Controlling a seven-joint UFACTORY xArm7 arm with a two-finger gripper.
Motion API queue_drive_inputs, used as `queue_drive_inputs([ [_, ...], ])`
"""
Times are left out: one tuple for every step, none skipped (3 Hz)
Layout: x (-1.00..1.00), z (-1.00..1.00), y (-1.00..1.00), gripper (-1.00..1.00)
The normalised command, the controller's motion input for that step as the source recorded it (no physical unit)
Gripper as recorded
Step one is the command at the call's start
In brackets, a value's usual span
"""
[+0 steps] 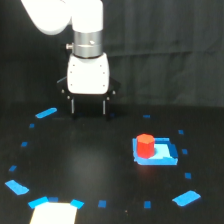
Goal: Pick up the red object from the table
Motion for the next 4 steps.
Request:
queue_drive_inputs([
  [1.00,0.15,-0.42,1.00],
  [1.00,-0.50,-0.46,1.00],
  [1.00,0.00,-0.81,1.00],
  [0.85,-0.33,-1.00,0.89],
])
